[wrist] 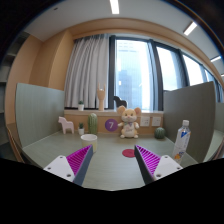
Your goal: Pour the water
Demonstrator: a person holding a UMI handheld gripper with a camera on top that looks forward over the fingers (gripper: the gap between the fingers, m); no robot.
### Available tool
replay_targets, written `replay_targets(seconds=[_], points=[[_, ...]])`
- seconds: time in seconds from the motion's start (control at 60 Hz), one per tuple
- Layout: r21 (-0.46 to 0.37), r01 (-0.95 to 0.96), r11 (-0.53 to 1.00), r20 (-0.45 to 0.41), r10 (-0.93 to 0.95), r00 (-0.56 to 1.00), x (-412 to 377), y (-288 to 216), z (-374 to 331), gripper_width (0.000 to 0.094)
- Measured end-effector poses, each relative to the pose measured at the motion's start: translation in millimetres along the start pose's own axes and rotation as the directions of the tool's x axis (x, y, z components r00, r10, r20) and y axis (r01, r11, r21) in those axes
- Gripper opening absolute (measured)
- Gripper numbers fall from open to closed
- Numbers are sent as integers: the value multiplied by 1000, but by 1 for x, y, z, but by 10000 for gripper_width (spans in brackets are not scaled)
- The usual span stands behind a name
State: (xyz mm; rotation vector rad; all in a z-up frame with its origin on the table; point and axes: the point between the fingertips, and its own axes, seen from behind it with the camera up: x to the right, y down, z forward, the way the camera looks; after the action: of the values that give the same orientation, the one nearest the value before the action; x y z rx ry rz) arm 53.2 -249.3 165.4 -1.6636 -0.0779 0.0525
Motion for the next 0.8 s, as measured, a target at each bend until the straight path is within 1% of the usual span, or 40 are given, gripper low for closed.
replay_targets(seconds=[0.1,0.183,0.217,0.317,0.383,0.517,0.683,0.767,0.8], points=[[-30,-21,999,-85,19,996,70,40,5,851],[-59,-60,996,-155,50,987,127,63,3,844],[-65,-74,995,-183,61,981,149,68,2,828],[-66,-105,992,-267,84,960,208,72,0,828],[-55,-108,993,-303,87,949,240,68,5,831],[-39,-71,997,-328,54,943,281,53,29,829],[-21,-8,1000,-337,1,942,308,40,70,822],[-23,-6,1000,-360,-3,933,321,41,86,780],[-22,-14,1000,-361,5,933,324,43,94,749]])
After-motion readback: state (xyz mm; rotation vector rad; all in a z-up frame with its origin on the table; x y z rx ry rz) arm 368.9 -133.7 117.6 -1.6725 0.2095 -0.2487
